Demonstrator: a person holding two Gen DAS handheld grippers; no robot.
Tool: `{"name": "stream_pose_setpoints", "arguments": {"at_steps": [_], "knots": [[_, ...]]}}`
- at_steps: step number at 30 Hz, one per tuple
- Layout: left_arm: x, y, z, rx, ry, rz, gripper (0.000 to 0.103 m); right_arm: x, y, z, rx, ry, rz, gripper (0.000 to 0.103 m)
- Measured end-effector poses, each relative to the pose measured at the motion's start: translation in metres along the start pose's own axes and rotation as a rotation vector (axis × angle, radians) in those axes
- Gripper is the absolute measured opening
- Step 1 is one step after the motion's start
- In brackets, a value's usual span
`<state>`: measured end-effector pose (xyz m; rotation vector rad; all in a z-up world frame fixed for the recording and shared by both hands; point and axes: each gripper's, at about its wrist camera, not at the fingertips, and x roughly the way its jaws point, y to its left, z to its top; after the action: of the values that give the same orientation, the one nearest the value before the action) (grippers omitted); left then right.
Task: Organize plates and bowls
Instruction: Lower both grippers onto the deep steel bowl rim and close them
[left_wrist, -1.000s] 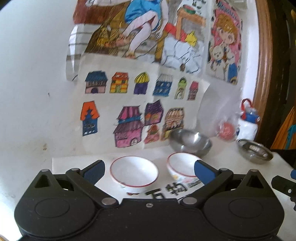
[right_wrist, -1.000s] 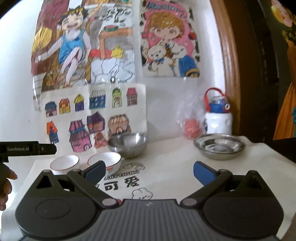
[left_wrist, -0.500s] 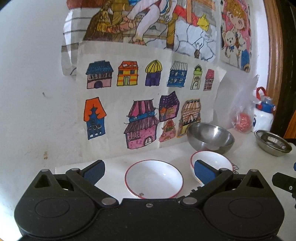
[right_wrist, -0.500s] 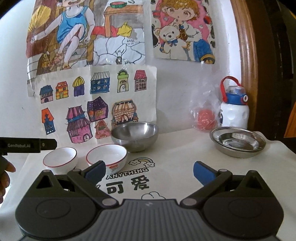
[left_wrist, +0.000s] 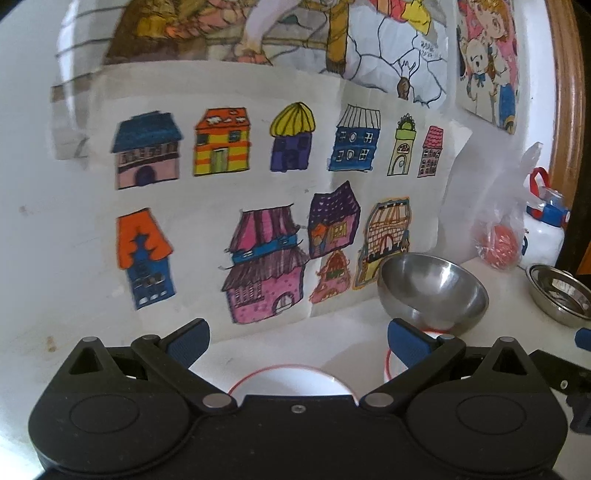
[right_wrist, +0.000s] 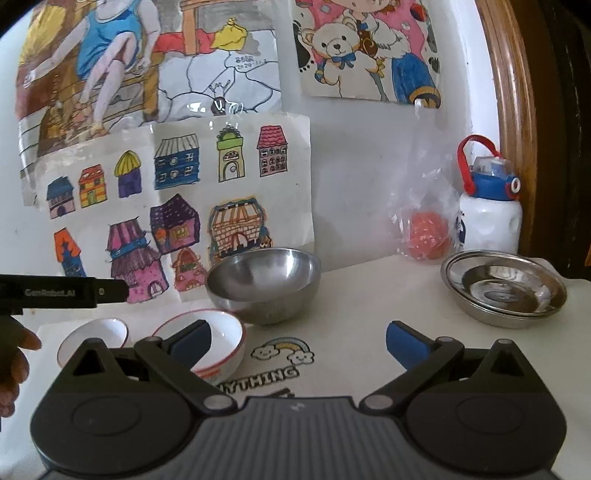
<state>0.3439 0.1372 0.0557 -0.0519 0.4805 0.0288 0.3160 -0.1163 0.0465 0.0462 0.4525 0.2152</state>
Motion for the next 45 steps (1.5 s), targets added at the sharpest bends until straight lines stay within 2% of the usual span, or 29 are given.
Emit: {"name": "stream_pose_setpoints", "arguments": {"at_steps": [8, 18, 27, 30, 32, 35, 40, 45], "knots": [[0.034, -0.018, 0.020, -0.014, 0.030, -0.001, 0.102, 0.038, -0.005, 0.020, 0.020, 0.039, -0.039, 0.103], [0.075, -0.028, 0.035, -0.087, 0.109, 0.002, 0.102, 0.082, -0.025, 0.030, 0.133, 0.070, -0.024, 0.103], [0.100, -0.036, 0.038, -0.101, 0.177, -0.038, 0.102, 0.090, -0.027, 0.028, 0.150, 0.055, -0.011, 0.101], [0.106, -0.039, 0.039, -0.106, 0.212, -0.060, 0.102, 0.091, -0.026, 0.027, 0.144, 0.063, 0.003, 0.093], [0.110, -0.042, 0.038, -0.114, 0.230, -0.068, 0.102, 0.093, -0.026, 0.027, 0.151, 0.070, 0.012, 0.084], [0.117, -0.044, 0.037, -0.129, 0.257, -0.075, 0.100, 0.094, -0.026, 0.026, 0.157, 0.075, 0.022, 0.079], [0.126, -0.045, 0.036, -0.168, 0.289, -0.095, 0.088, 0.098, -0.030, 0.024, 0.194, 0.081, 0.068, 0.063], [0.137, -0.042, 0.036, -0.225, 0.326, -0.119, 0.068, 0.100, -0.030, 0.024, 0.210, 0.082, 0.091, 0.049]]}}
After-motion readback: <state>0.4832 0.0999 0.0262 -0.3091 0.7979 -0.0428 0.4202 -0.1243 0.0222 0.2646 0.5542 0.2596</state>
